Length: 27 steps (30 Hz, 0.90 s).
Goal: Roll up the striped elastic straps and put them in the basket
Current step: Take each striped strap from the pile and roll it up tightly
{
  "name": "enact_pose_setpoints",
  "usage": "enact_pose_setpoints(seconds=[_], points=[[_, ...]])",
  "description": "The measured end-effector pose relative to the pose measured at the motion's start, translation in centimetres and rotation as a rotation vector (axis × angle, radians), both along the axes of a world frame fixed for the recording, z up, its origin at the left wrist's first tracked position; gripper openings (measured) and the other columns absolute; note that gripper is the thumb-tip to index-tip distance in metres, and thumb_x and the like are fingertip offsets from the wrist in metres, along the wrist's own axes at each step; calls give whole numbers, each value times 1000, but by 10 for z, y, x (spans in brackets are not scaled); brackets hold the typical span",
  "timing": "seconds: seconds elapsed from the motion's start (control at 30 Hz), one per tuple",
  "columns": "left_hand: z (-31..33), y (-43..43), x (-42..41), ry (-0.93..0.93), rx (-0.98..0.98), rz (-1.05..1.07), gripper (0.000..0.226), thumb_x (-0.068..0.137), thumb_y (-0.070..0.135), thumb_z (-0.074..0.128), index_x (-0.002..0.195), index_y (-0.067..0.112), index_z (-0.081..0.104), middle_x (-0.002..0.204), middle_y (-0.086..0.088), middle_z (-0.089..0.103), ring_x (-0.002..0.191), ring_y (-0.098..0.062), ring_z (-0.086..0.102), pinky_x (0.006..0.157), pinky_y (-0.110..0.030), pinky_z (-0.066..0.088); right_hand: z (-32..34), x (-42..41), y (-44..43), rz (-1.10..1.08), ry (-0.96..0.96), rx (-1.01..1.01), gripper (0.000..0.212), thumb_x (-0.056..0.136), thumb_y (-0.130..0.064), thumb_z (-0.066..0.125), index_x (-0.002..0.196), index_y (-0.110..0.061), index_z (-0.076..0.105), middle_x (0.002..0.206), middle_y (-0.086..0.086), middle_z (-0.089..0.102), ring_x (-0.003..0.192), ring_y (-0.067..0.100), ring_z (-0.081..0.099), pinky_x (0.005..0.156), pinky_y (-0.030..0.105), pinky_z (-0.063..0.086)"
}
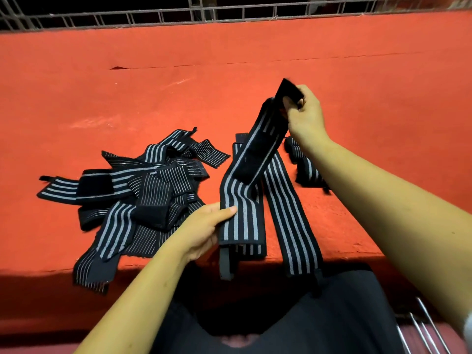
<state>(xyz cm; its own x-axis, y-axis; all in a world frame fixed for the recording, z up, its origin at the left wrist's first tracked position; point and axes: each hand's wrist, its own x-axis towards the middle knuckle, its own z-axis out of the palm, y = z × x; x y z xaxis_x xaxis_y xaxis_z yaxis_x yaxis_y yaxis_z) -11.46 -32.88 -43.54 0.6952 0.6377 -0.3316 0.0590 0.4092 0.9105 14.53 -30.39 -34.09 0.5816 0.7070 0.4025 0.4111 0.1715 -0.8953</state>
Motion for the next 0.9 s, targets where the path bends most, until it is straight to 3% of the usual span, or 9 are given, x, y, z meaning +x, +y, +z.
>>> enact_pose_setpoints(seconds=[0.13, 0.23, 0.4, 0.5, 0.57, 0.63, 0.77, 0.9], points=[[-4, 2, 2, -45, -24, 70, 26, 102, 11, 49, 122, 1, 62, 115, -15, 73, 106, -24, 71, 81, -28, 60, 3, -3, -1, 33, -15, -15, 16, 95, -11, 49, 106, -10, 61, 102, 11, 71, 95, 26, 67, 85, 43, 54], [-5, 2, 5, -41, -13, 52, 26, 102, 10, 49, 123, 1, 62, 117, -15, 72, 108, -23, 70, 82, -28, 59, 5, -3, -2, 44, -25, -2, 12, 96, -12, 51, 103, -15, 61, 95, 6, 70, 85, 16, 64, 80, 38, 55], [-10, -17, 33, -15, 29, -47, 27, 97, 4, 57, 124, 3, 60, 117, -13, 72, 110, -26, 69, 91, -39, 56, 1, 1, -5, 55, -32, -18, 13, 96, -12, 51, 105, -9, 60, 99, 13, 71, 89, 25, 67, 83, 45, 54], [-14, -38, 58, 86, 115, -164, 15, 90, 14, 70, 99, 1, 69, 99, -5, 73, 90, -19, 69, 83, -34, 53, -2, 9, -10, 44, -42, -25, 14, 96, -13, 51, 105, -6, 60, 94, 12, 69, 83, 17, 61, 83, 46, 53], [-18, -43, 71, 195, 235, -225, 38, 80, 32, 78, 77, -1, 59, 78, -8, 57, 72, -22, 50, 68, -31, 38, -3, 16, -15, 34, -56, -36, 14, 98, -12, 52, 107, -5, 60, 93, 9, 67, 83, 15, 60, 80, 41, 53], [-20, -43, 81, 224, 238, -245, 42, 77, 35, 78, 69, 5, 49, 75, -11, 45, 69, -24, 41, 66, -33, 34, -4, 22, -19, 43, -51, -44, 13, 98, -12, 52, 107, -7, 60, 98, 15, 69, 85, 18, 62, 82, 43, 54], [-29, -47, 92, 218, 128, -185, 6, 90, 13, 71, 91, 7, 71, 100, -5, 76, 95, -18, 72, 89, -36, 57, -10, 34, -21, 34, -58, -67, 13, 93, -20, 53, 102, -14, 60, 102, 22, 68, 94, 38, 65, 85, 58, 52], [-44, -52, 93, 474, 461, -219, 19, 87, 21, 75, 98, 9, 66, 93, -11, 76, 87, -26, 74, 81, -43, 61, -16, 35, -26, 58, -85, -76, 8, 96, -24, 53, 94, -30, 58, 94, 15, 67, 82, 33, 62, 82, 57, 53]])
